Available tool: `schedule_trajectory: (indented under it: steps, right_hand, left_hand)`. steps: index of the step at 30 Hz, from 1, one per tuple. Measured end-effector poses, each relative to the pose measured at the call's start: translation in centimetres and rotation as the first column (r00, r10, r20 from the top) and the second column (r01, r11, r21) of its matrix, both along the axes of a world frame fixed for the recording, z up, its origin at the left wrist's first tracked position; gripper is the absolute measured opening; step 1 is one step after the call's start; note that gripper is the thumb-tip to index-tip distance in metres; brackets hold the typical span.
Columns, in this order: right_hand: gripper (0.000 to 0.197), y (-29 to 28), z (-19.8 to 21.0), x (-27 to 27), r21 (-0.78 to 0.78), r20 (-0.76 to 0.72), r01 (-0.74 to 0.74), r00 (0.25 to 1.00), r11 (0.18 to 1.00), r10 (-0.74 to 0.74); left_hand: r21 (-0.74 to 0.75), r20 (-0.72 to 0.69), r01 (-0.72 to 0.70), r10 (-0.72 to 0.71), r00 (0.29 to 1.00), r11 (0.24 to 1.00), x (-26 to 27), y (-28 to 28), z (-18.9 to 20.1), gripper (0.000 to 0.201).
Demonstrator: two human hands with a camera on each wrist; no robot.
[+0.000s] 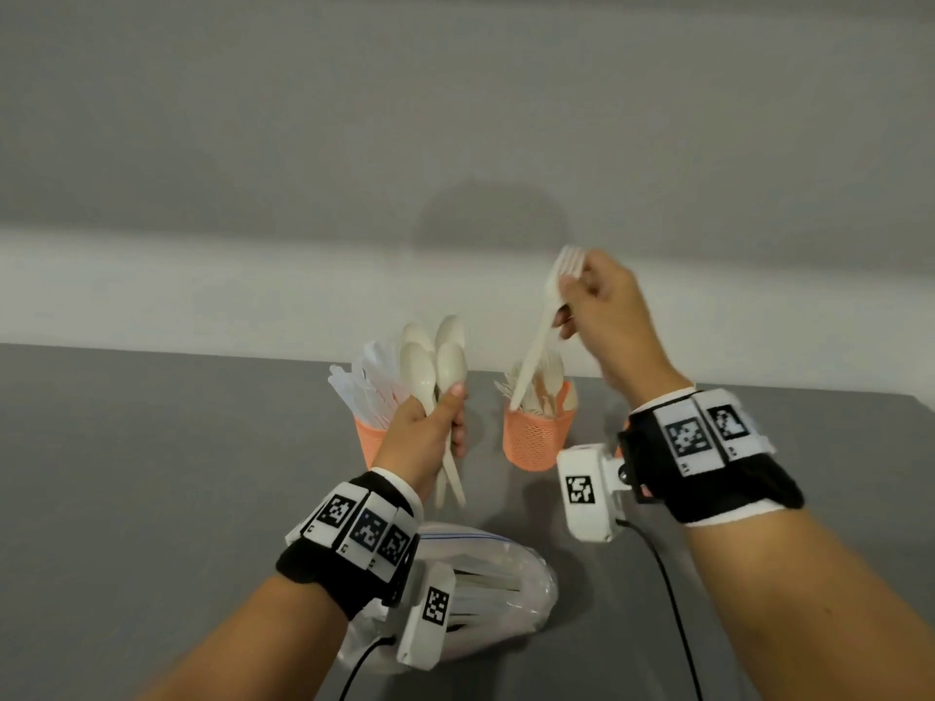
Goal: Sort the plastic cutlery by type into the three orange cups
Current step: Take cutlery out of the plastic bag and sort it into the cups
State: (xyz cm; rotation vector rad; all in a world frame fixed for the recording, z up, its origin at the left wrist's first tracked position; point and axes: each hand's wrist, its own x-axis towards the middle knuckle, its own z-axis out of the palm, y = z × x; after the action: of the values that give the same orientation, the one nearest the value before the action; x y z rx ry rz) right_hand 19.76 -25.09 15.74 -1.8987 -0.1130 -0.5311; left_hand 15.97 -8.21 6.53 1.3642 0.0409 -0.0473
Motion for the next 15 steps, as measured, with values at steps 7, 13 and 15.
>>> schedule_trajectory:
  steps: [7,13,15]
  right_hand:
    - [0.017,-2.5,-6.0,1.6,-0.19,0.107,0.242,0.968,0.952,-0.225]
    - [0.025,-2.6,-11.3,2.5,-0.615,-0.217,0.145,0.914,0.775,-0.343]
    - [0.027,-2.5,-11.1,2.5,-0.634,-0.243,0.087,0.921,0.768,-0.305]
  left_hand:
    - [-0.062,-0.016,0.008,-0.009,1.0,0.998,-0.2,0.0,-0.2,0.029]
    - [-0.025,0.001,0.06,-0.06,0.998,0.998,-0.5,0.3,0.1,0.027]
    - [-0.015,-0.005,0.066,-0.066,0.998,0.998,-0.7,0.3,0.3,0.028]
